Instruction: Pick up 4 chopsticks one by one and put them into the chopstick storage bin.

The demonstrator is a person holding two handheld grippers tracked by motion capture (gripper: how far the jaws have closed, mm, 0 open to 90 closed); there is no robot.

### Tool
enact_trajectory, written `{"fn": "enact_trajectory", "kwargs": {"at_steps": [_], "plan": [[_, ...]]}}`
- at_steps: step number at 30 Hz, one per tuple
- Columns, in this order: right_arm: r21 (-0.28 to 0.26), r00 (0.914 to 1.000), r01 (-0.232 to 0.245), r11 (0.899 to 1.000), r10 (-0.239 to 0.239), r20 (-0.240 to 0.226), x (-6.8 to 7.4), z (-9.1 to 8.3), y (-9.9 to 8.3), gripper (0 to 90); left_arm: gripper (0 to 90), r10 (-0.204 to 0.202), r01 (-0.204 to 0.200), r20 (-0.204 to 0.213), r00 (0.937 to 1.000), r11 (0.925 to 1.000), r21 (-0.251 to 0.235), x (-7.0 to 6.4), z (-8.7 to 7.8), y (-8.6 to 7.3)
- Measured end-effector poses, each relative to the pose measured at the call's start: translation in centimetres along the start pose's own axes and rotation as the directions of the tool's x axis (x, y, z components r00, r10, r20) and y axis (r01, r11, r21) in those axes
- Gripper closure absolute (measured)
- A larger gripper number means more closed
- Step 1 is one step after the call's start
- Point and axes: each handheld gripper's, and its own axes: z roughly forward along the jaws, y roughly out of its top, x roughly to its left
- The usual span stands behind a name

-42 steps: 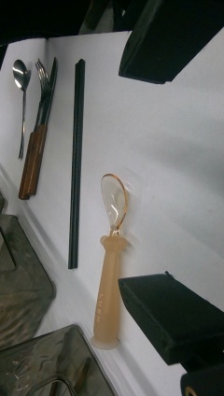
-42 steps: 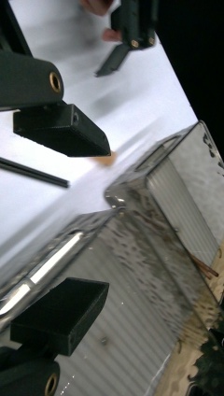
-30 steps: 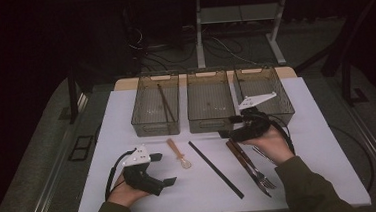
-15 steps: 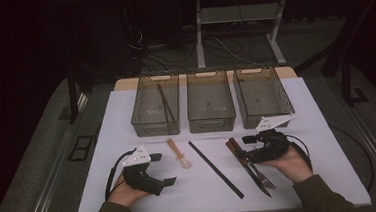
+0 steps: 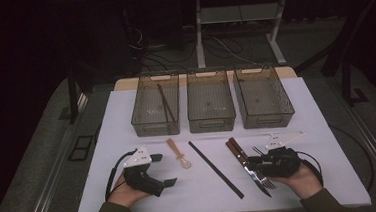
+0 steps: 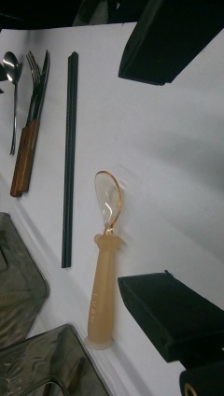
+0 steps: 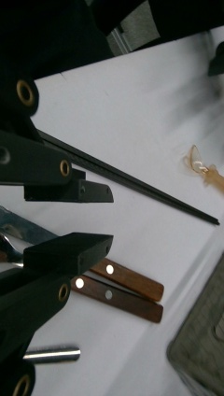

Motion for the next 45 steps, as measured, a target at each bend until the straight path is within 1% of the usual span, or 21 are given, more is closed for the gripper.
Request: {"fn": "enact_trajectory", "kwargs": {"at_steps": [2, 5, 9, 12, 13, 16, 19, 20, 24, 28, 33, 34, 37, 39, 40, 45], "plan": [[0.006, 0.9999, 0.009, 1.0, -0.009, -0.008, 0.3, 0.1, -0.2, 78.2, 1.5, 0.0, 0.0, -0.001, 1.0, 1.0, 0.003, 0.0, 0.0, 0.0], [0.032, 0.9986, 0.03, 0.999, -0.028, -0.044, 0.7, 0.5, -0.3, 83.7, 1.4, 0.004, -0.004, -0.001, 1.0, 1.0, 0.003, -0.1, 0.0, 0.1], [0.053, 0.9957, 0.06, 0.997, -0.056, -0.074, 1.2, 1.1, -0.2, 89.3, 1.5, 0.006, -0.006, 0.0, 1.0, 1.0, 0.003, -0.1, 0.0, 0.1], [0.074, 0.9932, 0.081, 0.994, -0.074, -0.09, 1.7, 1.6, -0.2, 89.4, 1.5, 0.008, -0.008, 0.001, 1.0, 1.0, 0.006, -0.1, 0.0, 0.1], [0.073, 0.9921, 0.085, 0.994, -0.078, -0.098, 1.9, 1.8, -0.2, 89.4, 1.4, 0.013, -0.013, 0.0, 0.9999, 0.9999, 0.006, 0.0, 0.0, 0.1], [0.086, 0.9874, 0.102, 0.991, -0.091, -0.13, 2.5, 2.3, -0.1, 89.4, 1.5, 0.012, -0.012, 0.0, 0.9999, 0.9999, 0.007, 0.0, 0.0, 0.1], [0.101, 0.9831, 0.125, 0.987, -0.109, -0.146, 3.0, 2.8, -0.1, 89.4, 1.5, 0.012, -0.012, 0.001, 0.9999, 0.9999, 0.005, 0.0, 0.0, 0.1], [0.108, 0.9824, 0.129, 0.986, -0.112, -0.149, 3.1, 2.9, -0.1, 89.4, 1.5, 0.007, -0.007, 0.001, 1.0, 1.0, 0.005, -0.1, 0.0, 0.1], [0.135, 0.98, 0.14, 0.981, -0.118, -0.16, 3.4, 3.7, -0.2, 89.4, 1.4, 0.009, -0.009, 0.002, 1.0, 0.9999, 0.008, 0.0, 0.0, 0.1], [0.168, 0.9762, 0.158, 0.973, -0.128, -0.175, 4.1, 4.3, -0.3, 89.4, 1.5, 0.008, -0.008, 0.003, 1.0, 0.9999, 0.007, 0.0, 0.0, 0.1], [0.2, 0.9702, 0.195, 0.96, -0.158, -0.183, 4.5, 4.9, -0.4, 89.4, 1.5, 0.007, -0.007, 0.003, 1.0, 1.0, 0.005, 0.0, 0.1, 0.1], [0.207, 0.9677, 0.211, 0.955, -0.174, -0.183, 4.4, 5.0, -0.5, 89.4, 1.4, 0.006, -0.006, 0.003, 1.0, 1.0, 0.005, 0.0, 0.1, 0.1], [0.222, 0.9673, 0.214, 0.951, -0.175, -0.184, 4.5, 5.2, -0.6, 89.4, 1.5, 0.008, -0.008, 0.004, 1.0, 0.9999, 0.006, 0.0, 0.1, 0.1], [0.225, 0.9622, 0.239, 0.944, -0.199, -0.186, 4.5, 5.5, -0.6, 89.4, 1.5, 0.008, -0.008, 0.003, 1.0, 0.9999, 0.006, 0.0, 0.1, 0.1], [0.228, 0.9612, 0.244, 0.943, -0.204, -0.186, 4.5, 5.6, -0.7, 89.4, 1.5, 0.006, -0.006, 0.004, 1.0, 1.0, 0.005, 0.0, 0.1, 0.1], [0.233, 0.964, 0.238, 0.943, -0.2, -0.176, 4.4, 5.5, -0.7, 89.4, 1.5, 0.007, -0.007, 0.004, 1.0, 1.0, 0.006, 0.0, 0.0, 0.1]]}}
